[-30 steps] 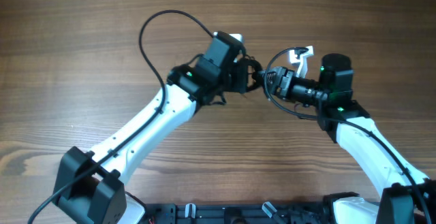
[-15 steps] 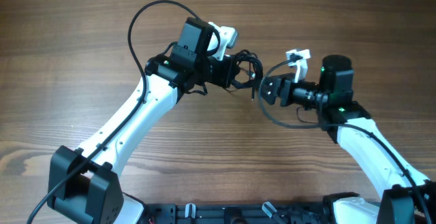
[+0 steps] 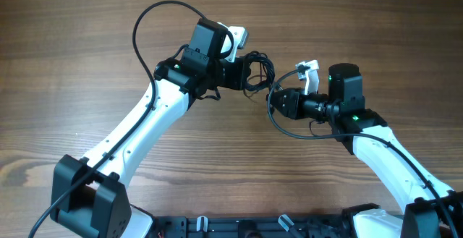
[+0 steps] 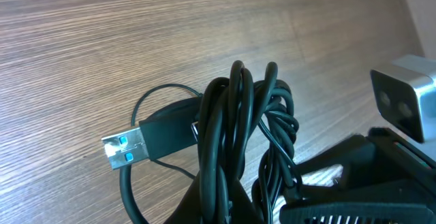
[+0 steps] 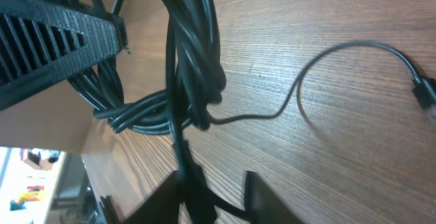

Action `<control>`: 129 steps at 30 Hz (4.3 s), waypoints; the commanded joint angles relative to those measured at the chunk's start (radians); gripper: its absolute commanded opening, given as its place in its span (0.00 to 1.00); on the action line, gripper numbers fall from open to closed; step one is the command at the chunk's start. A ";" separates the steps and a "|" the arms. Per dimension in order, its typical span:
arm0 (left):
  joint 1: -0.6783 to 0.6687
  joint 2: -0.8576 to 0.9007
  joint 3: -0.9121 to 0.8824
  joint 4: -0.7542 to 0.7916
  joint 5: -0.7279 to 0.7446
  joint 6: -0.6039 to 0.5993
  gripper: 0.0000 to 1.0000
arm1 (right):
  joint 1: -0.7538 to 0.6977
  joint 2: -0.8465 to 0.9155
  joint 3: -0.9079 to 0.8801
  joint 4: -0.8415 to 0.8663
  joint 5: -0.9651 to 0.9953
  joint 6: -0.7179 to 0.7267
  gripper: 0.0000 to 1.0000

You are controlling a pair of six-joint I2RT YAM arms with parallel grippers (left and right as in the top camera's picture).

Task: Untangle cables

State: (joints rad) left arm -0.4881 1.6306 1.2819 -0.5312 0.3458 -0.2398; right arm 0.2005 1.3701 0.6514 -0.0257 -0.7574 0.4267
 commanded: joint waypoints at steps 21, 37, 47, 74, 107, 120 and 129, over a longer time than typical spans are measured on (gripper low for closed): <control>-0.088 -0.015 0.006 -0.037 0.051 0.140 0.04 | 0.002 -0.011 0.010 0.252 -0.094 0.199 0.05; -0.130 -0.015 0.006 -0.043 0.364 0.315 0.04 | 0.002 -0.011 0.010 0.149 0.184 0.287 0.09; -0.122 -0.015 0.006 -0.063 0.497 0.315 0.04 | 0.002 -0.011 0.010 0.151 0.232 0.288 0.12; 0.135 -0.015 0.006 -0.087 0.356 0.171 0.04 | -0.058 -0.015 0.010 0.176 0.037 0.462 0.57; 0.058 -0.014 0.006 -0.036 0.158 -0.087 0.04 | 0.071 -0.014 0.010 0.216 -0.134 0.048 0.05; -0.062 -0.015 0.006 -0.008 0.176 -0.084 0.04 | 0.070 -0.014 0.010 0.048 0.291 0.164 0.04; -0.066 -0.015 0.006 -0.008 0.506 0.080 0.04 | 0.071 -0.014 0.010 0.110 0.323 0.179 0.04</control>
State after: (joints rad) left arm -0.5438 1.6493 1.2827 -0.5449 0.6376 -0.2535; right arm 0.2695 1.3430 0.6495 0.0479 -0.4725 0.5869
